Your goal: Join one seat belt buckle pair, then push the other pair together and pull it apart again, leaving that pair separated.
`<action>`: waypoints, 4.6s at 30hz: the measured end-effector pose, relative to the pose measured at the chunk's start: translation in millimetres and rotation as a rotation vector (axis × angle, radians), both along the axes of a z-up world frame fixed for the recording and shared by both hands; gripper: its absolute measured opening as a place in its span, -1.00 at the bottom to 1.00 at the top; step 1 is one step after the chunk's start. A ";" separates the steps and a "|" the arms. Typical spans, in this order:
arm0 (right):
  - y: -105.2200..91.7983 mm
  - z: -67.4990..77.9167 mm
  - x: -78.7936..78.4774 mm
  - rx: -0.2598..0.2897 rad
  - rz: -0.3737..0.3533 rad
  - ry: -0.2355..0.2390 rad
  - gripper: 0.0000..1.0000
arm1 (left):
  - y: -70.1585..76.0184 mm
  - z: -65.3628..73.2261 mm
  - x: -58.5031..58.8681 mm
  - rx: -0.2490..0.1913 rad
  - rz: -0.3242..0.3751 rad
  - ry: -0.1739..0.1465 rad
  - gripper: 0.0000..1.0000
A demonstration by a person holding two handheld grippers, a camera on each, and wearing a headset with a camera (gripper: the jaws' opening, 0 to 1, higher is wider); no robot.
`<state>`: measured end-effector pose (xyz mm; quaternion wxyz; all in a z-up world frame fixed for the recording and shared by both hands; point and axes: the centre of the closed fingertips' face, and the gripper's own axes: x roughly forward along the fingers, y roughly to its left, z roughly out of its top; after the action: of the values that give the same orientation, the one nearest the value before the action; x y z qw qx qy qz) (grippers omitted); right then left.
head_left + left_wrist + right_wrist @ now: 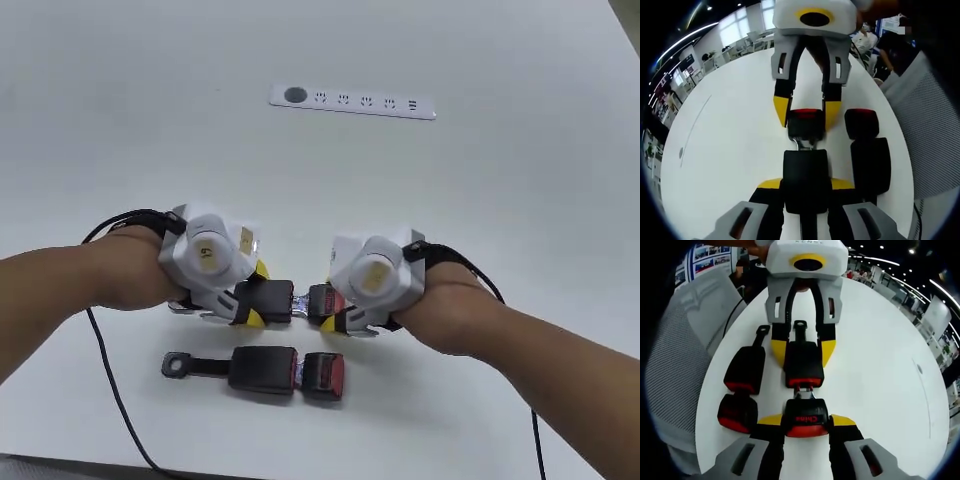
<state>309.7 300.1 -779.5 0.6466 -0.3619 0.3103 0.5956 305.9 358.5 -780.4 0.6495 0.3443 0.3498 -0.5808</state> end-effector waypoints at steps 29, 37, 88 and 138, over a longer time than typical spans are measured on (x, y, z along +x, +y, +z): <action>-3.8 1.4 2.0 -0.016 -0.006 0.013 -0.39 | 2.2 -1.2 0.2 -0.015 0.026 -0.014 -0.34; -8.3 0.7 -1.7 0.009 -0.007 0.024 -0.38 | 2.3 -0.2 0.3 -0.013 0.023 -0.020 -0.33; -125.8 9.8 -2.3 -0.038 -0.176 0.027 -0.07 | 11.9 29.8 9.0 -0.055 0.130 -0.036 0.00; -134.4 49.6 -78.2 0.288 -0.580 -0.033 0.99 | 115.5 57.2 -99.1 -0.308 0.718 -0.057 1.00</action>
<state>231.5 165.7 -729.9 0.8388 -0.1730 0.3023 0.4183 206.8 474.0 -723.2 0.8649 0.1146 0.3384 -0.3525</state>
